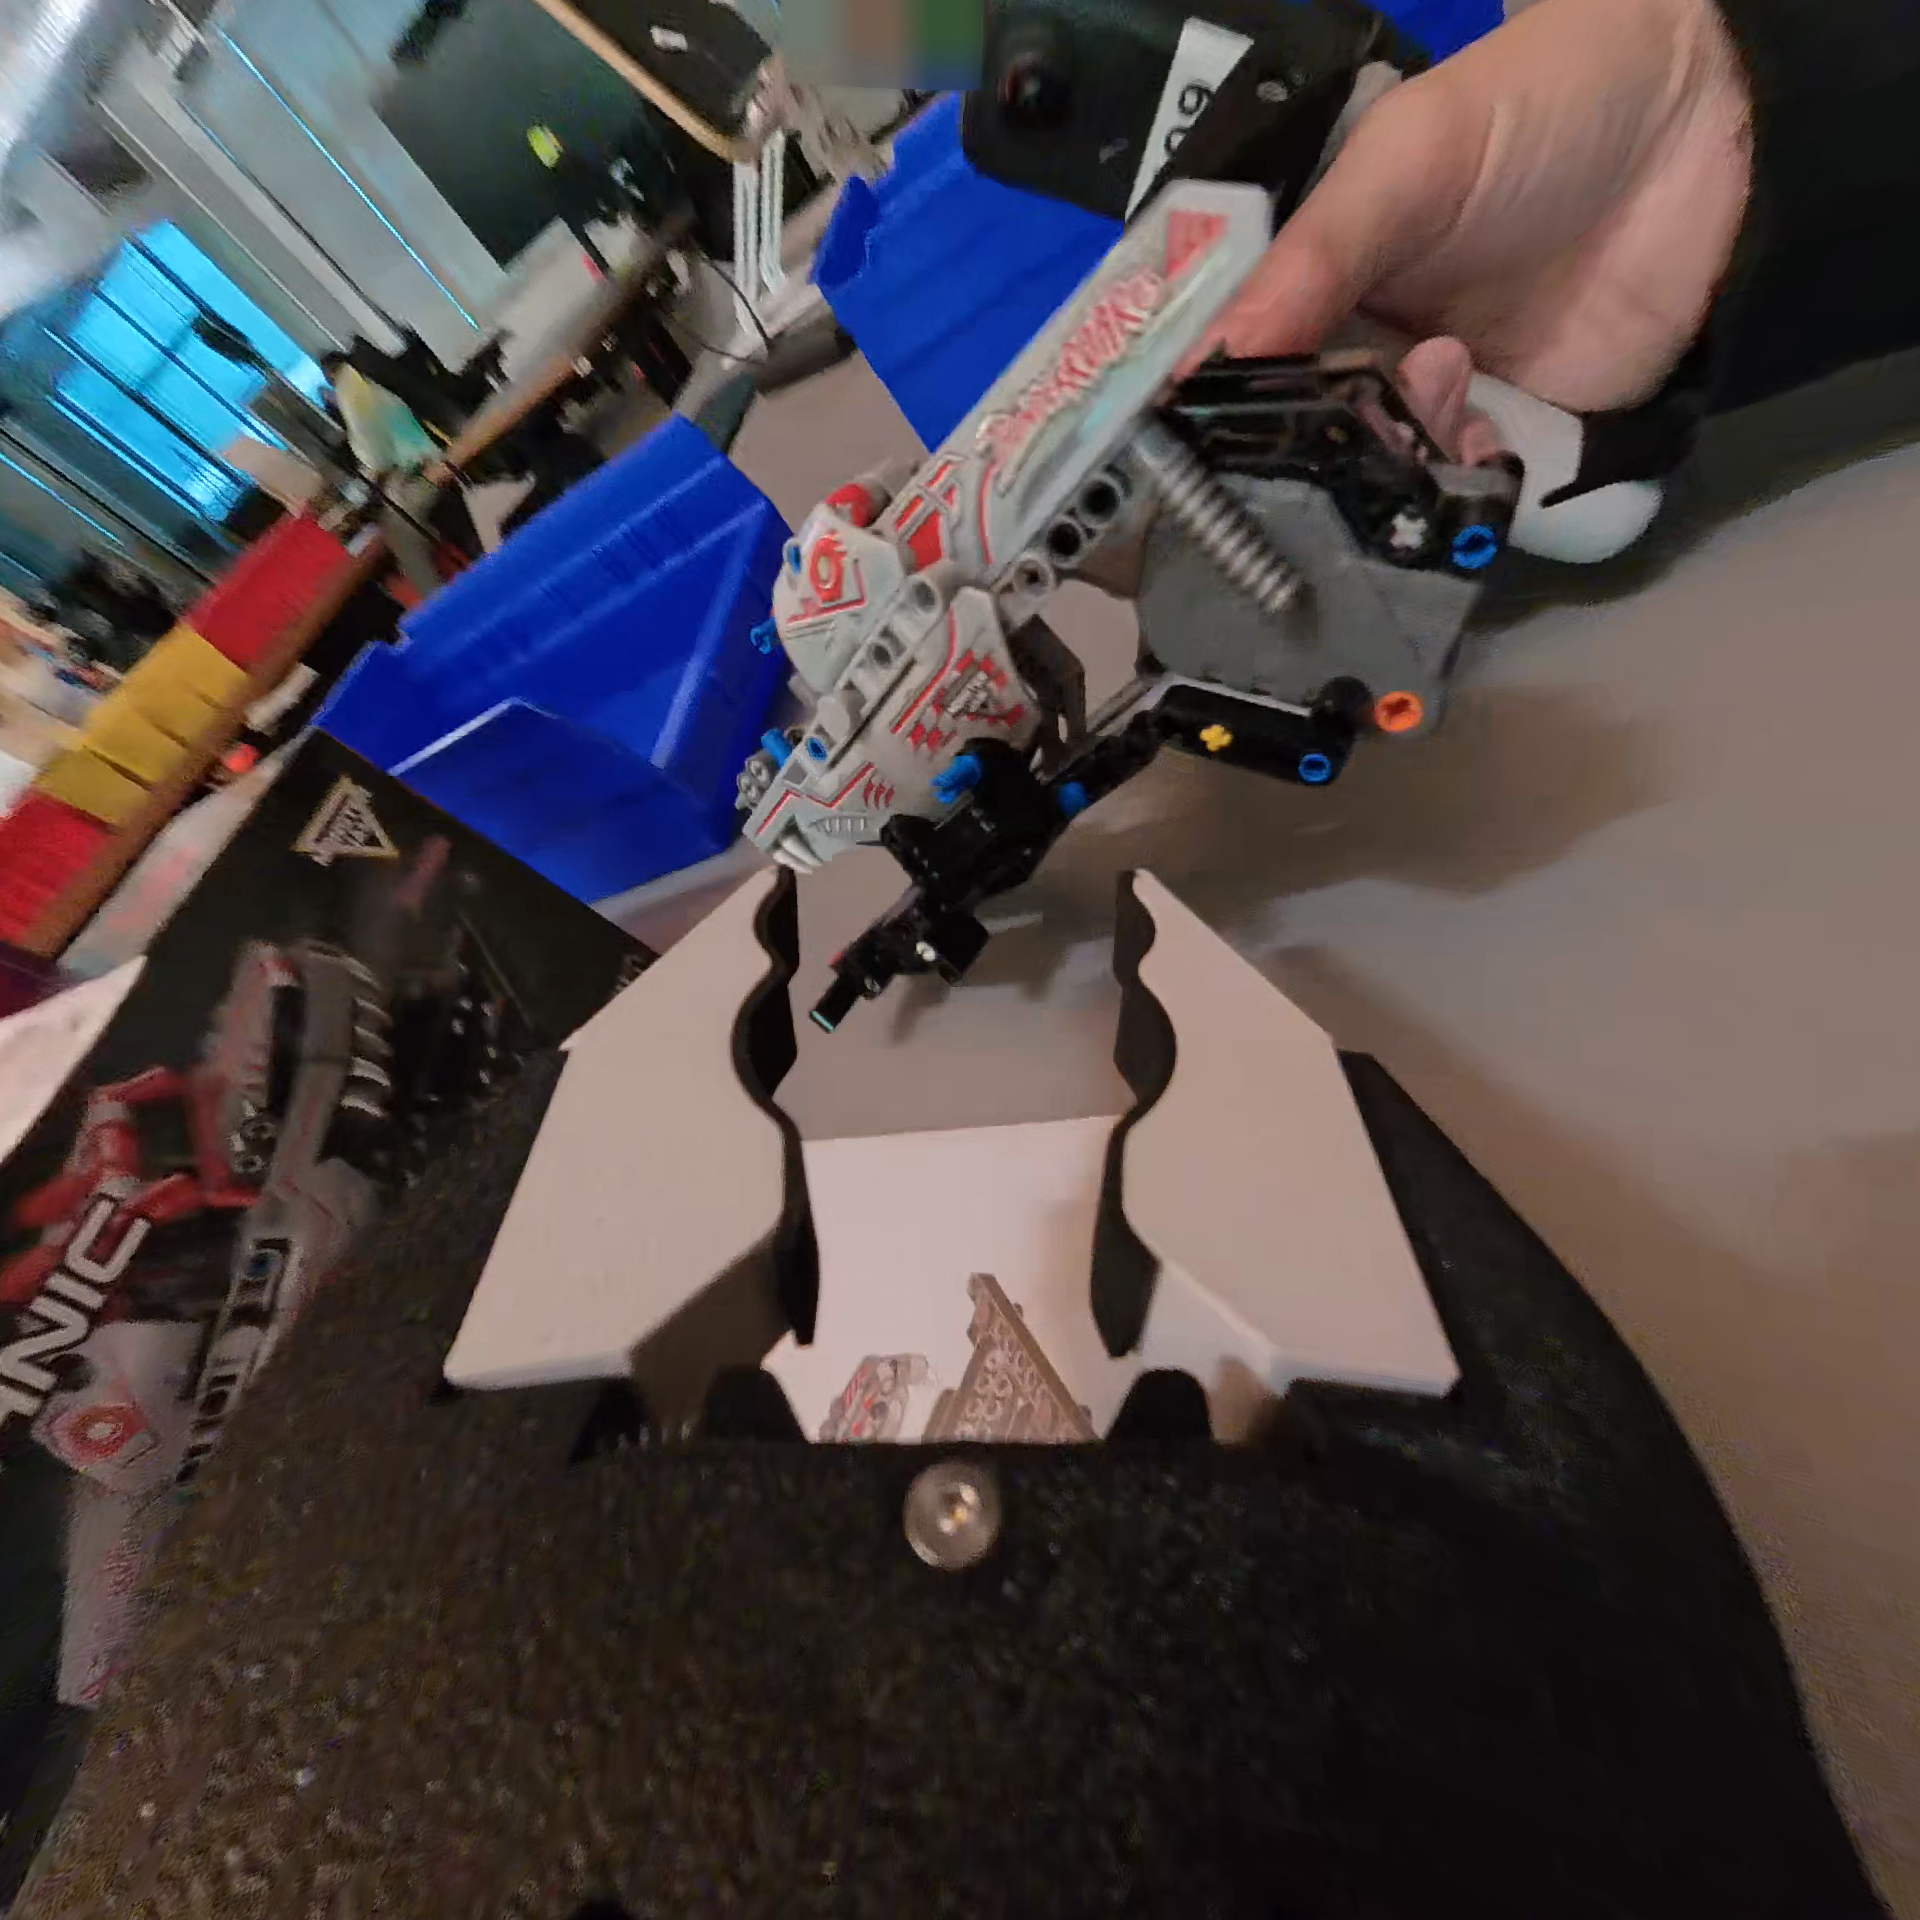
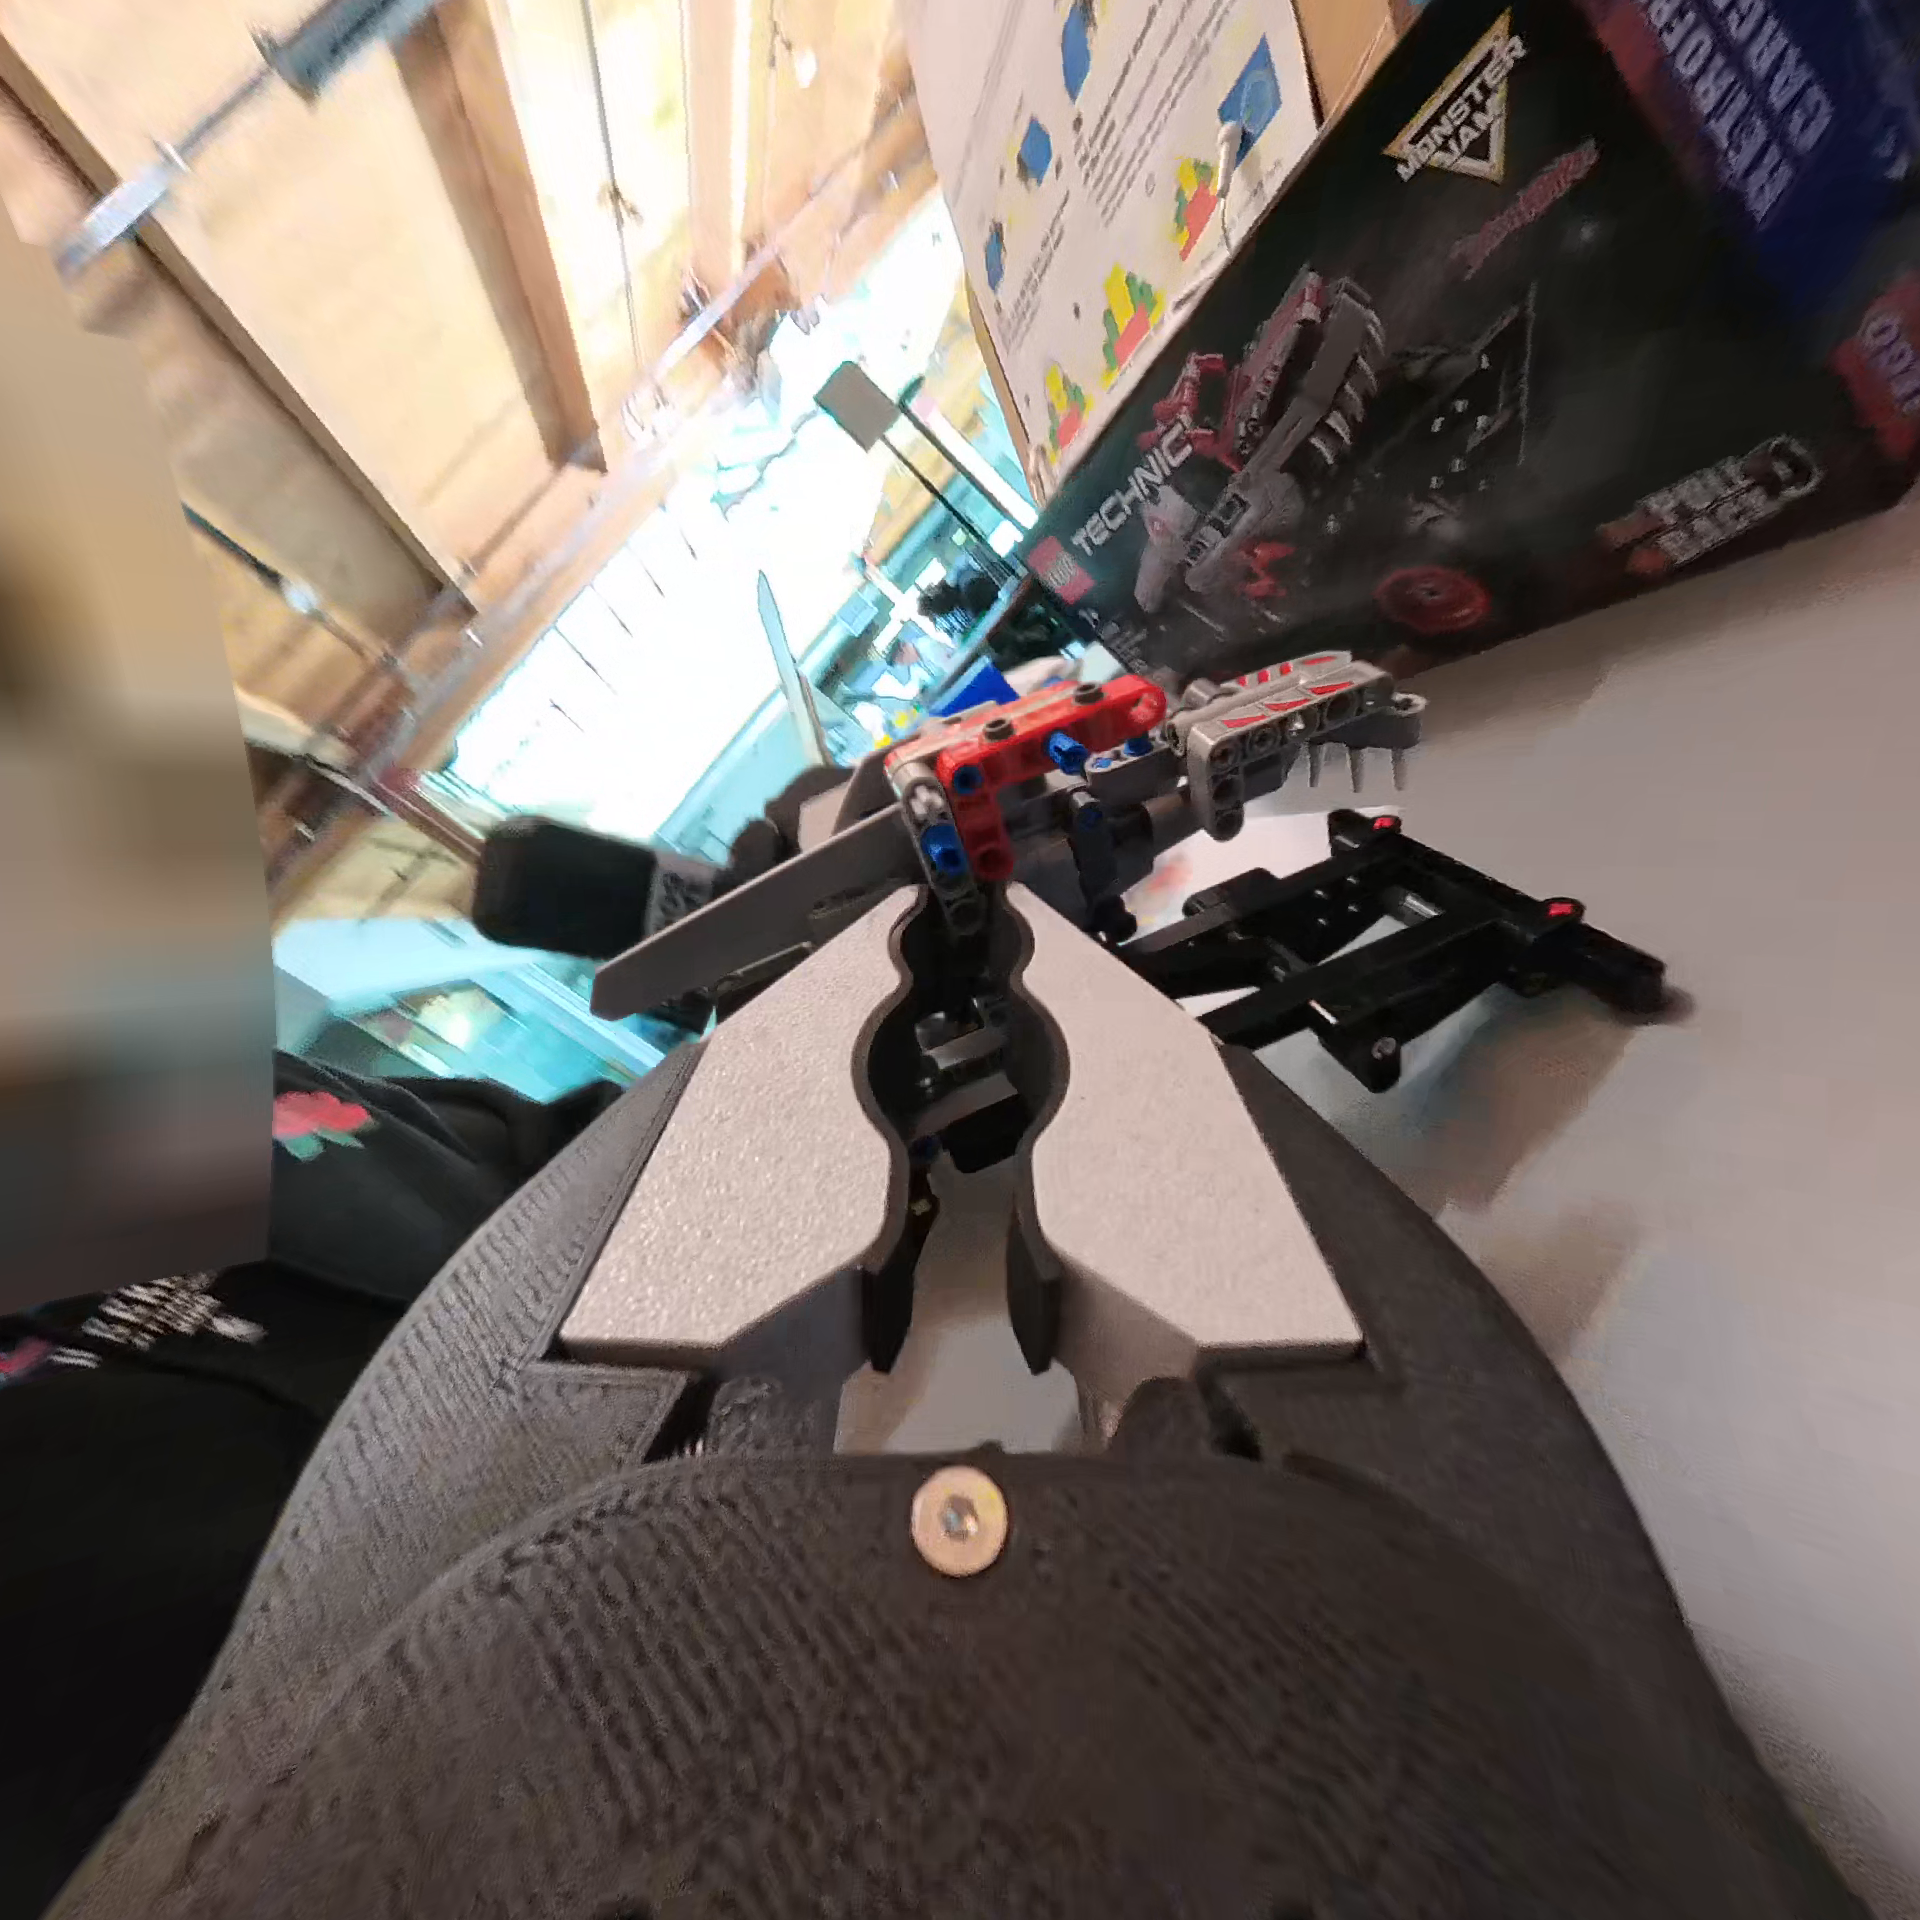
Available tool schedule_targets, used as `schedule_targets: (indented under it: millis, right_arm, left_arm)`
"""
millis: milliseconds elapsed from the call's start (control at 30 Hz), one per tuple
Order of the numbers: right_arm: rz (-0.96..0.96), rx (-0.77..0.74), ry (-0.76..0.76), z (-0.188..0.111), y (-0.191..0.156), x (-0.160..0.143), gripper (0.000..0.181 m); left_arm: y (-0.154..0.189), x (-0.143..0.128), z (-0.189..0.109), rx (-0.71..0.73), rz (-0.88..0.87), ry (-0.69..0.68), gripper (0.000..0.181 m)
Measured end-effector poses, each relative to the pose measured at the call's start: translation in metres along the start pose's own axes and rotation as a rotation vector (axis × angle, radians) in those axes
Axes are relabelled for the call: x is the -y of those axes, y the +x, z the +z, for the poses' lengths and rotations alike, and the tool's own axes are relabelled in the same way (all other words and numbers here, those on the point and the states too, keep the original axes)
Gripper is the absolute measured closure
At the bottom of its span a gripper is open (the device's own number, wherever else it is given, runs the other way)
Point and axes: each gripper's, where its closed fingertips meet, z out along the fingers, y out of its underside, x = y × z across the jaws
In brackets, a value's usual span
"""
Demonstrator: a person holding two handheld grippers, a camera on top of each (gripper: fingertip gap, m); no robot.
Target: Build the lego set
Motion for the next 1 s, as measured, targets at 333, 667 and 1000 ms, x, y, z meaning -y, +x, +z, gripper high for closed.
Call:
schedule_targets:
  millis: [333,667,1000]
  right_arm:
    - [0.420,0.296,0.365,0.014,-0.035,0.008,0.174]
    - [0.503,0.305,0.511,0.006,-0.037,0.000,0.174]
    - [0.559,0.246,0.593,0.004,-0.030,-0.010,0.173]
  left_arm:
    - [-0.010,0.027,-0.018,0.372,0.279,0.055,0.123]
    - [0.010,0.043,-0.028,0.319,0.369,0.128,0.137]
    - [0.014,0.043,-0.032,0.146,0.082,0.186,0.149]
